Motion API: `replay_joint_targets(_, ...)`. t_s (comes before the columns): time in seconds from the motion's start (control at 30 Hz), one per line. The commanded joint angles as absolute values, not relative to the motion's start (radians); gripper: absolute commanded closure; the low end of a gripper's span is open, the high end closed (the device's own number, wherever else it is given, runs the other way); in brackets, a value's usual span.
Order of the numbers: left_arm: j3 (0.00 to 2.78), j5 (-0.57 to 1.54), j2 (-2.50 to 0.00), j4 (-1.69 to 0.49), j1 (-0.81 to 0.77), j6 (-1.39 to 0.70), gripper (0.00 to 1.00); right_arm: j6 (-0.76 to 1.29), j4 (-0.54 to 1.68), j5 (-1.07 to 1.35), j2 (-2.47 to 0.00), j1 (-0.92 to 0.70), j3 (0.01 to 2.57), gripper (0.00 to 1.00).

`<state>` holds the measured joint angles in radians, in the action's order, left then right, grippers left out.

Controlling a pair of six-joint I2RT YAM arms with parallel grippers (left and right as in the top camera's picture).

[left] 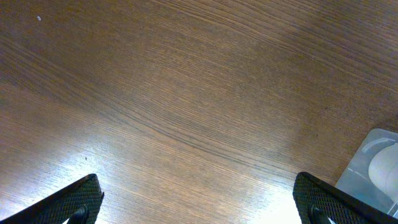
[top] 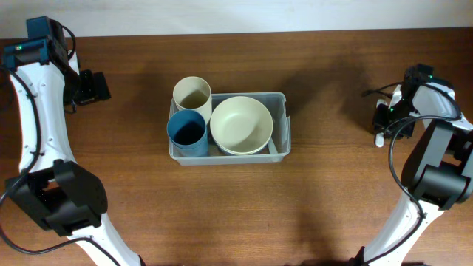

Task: Pack container
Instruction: 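Lower the right gripper and grasp the white spoon handle, then lift the spoon and carry it over the bin's right side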

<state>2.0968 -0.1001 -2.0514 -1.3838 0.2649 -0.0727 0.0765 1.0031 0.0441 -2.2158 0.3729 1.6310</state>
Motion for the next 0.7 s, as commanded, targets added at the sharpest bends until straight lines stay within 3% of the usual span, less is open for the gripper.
replay_joint_targets(0.0, 2.113, -0.09, -2.049, -1.383, 0.269, -0.083, 0.0, 0.088, 1.026, 0.067, -2.347, 0.364, 1.534, 0.84)
replay_joint_targets(0.27, 2.113, -0.09, -2.049, -1.383, 0.269, -0.083, 0.0, 0.087, 1.019, 0.067, -2.347, 0.364, 1.535, 0.93)
replay_joint_targets(0.67, 2.113, -0.09, -2.049, -1.383, 0.269, -0.083, 0.0, 0.053, 1.142, 0.133, -2.332, 0.364, 1.71, 0.94)
